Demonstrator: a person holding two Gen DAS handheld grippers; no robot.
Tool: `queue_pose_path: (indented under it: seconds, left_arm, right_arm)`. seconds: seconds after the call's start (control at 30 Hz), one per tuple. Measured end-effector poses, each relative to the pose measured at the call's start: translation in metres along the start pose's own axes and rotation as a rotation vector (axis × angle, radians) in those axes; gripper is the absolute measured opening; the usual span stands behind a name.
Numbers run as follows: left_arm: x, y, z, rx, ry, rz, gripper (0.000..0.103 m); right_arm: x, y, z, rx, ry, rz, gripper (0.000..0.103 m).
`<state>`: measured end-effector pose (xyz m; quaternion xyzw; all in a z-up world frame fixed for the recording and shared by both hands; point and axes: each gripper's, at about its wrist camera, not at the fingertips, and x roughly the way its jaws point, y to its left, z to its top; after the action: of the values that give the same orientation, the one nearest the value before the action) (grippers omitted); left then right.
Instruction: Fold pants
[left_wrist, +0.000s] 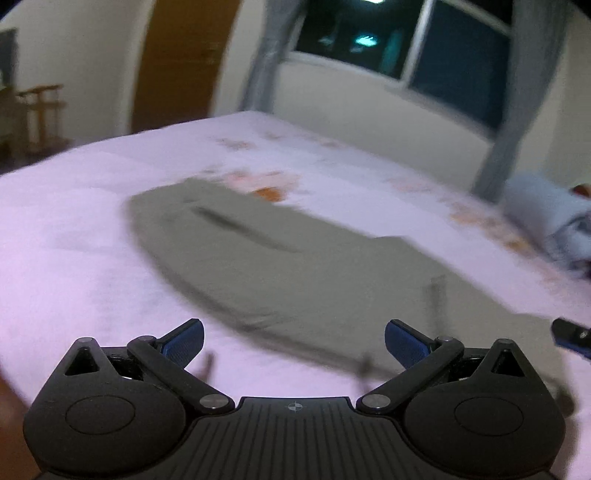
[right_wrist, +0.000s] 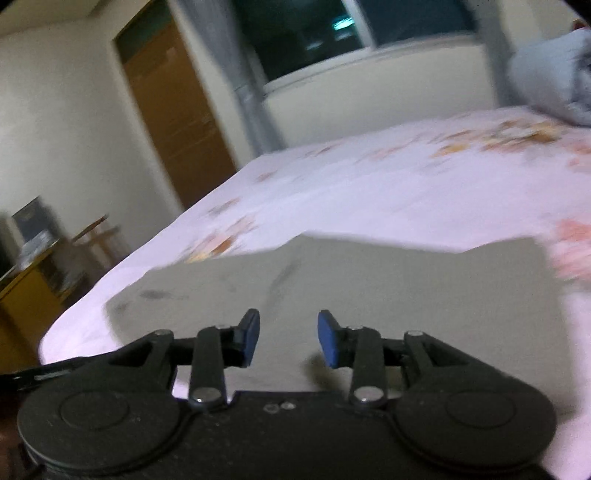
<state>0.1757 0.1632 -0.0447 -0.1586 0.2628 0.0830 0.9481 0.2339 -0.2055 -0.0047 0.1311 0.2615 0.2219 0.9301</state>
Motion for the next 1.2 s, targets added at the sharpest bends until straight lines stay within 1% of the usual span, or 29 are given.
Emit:
queue_pose_path:
  seconds: [0.03,0.1,0.17,0.23,0.27,0.33,0.4,0.47,0.5,0.57,0.63,0.67,0.73,0.77,0.8,0.87,0.9,1.0,1.03,1.07,1.13,1.2]
  left_arm:
    - [0.004,-0.01,0.003,0.014,0.002,-0.031,0.103]
    - [0.015,-0.033,0.005,0.035,0.03,-0.103,0.103]
    - [0.027,-0.057,0.006,0.042,0.065,-0.187,0.103]
    - [0.039,-0.074,0.006,0.038,0.099,-0.235,0.103]
    - [0.048,-0.084,0.007,0.037,0.12,-0.249,0.102]
    - [0.061,-0.097,0.008,0.027,0.155,-0.271,0.096]
    - [0.074,-0.106,0.003,0.02,0.2,-0.261,0.083]
    - [0.086,-0.107,-0.005,-0.005,0.237,-0.258,0.076]
    - [0.087,-0.108,-0.01,-0.014,0.25,-0.257,0.074]
    - [0.088,-0.107,-0.017,-0.028,0.246,-0.275,0.073]
    - [0.085,-0.108,-0.022,-0.044,0.237,-0.286,0.073]
    - [0.087,-0.106,-0.023,-0.077,0.233,-0.302,0.073]
    - [0.089,-0.101,-0.023,-0.131,0.236,-0.312,0.057]
    - [0.089,-0.099,-0.022,-0.148,0.237,-0.312,0.036]
    - [0.089,-0.097,-0.022,-0.161,0.239,-0.316,0.019]
    - [0.09,-0.093,-0.018,-0.179,0.244,-0.342,0.019]
    - [0.088,-0.093,-0.015,-0.171,0.234,-0.354,0.019]
    - [0.074,-0.093,-0.007,-0.134,0.172,-0.376,0.018]
    - [0.069,-0.092,-0.008,-0.109,0.149,-0.361,0.018]
    - [0.072,-0.092,-0.012,-0.089,0.166,-0.334,0.018]
    - [0.09,-0.089,-0.024,-0.069,0.259,-0.28,0.018]
    - [0.092,-0.086,-0.03,-0.077,0.26,-0.282,0.018]
  right_arm:
    - [-0.01,-0.014,0.004,0.015,-0.017,-0.028,0.028]
    - [-0.035,-0.043,0.006,0.064,-0.041,-0.083,0.032]
    - [-0.059,-0.071,0.002,0.127,-0.072,-0.139,0.034]
    - [-0.073,-0.098,-0.007,0.176,-0.082,-0.185,0.038]
    - [-0.078,-0.109,-0.009,0.2,-0.09,-0.201,0.041]
    - [-0.092,-0.123,-0.016,0.223,-0.102,-0.229,0.044]
    - [-0.098,-0.128,-0.023,0.24,-0.115,-0.239,0.045]
    - [-0.103,-0.133,-0.026,0.254,-0.133,-0.239,0.049]
    - [-0.105,-0.137,-0.027,0.264,-0.138,-0.234,0.052]
    - [-0.103,-0.137,-0.026,0.268,-0.141,-0.223,0.054]
    - [-0.102,-0.142,-0.026,0.278,-0.131,-0.216,0.054]
    - [-0.1,-0.144,-0.027,0.29,-0.125,-0.21,0.054]
    - [-0.098,-0.145,-0.029,0.306,-0.116,-0.204,0.054]
    - [-0.097,-0.146,-0.03,0.313,-0.114,-0.2,0.054]
    - [-0.097,-0.148,-0.03,0.321,-0.114,-0.195,0.055]
    - [-0.098,-0.15,-0.031,0.331,-0.118,-0.197,0.057]
    - [-0.098,-0.151,-0.031,0.335,-0.117,-0.194,0.059]
    - [-0.096,-0.151,-0.032,0.338,-0.105,-0.194,0.059]
    - [-0.095,-0.149,-0.032,0.33,-0.099,-0.194,0.059]
    - [-0.094,-0.148,-0.032,0.317,-0.088,-0.197,0.06]
    - [-0.087,-0.141,-0.033,0.27,-0.041,-0.211,0.064]
    - [-0.077,-0.133,-0.032,0.226,0.01,-0.223,0.064]
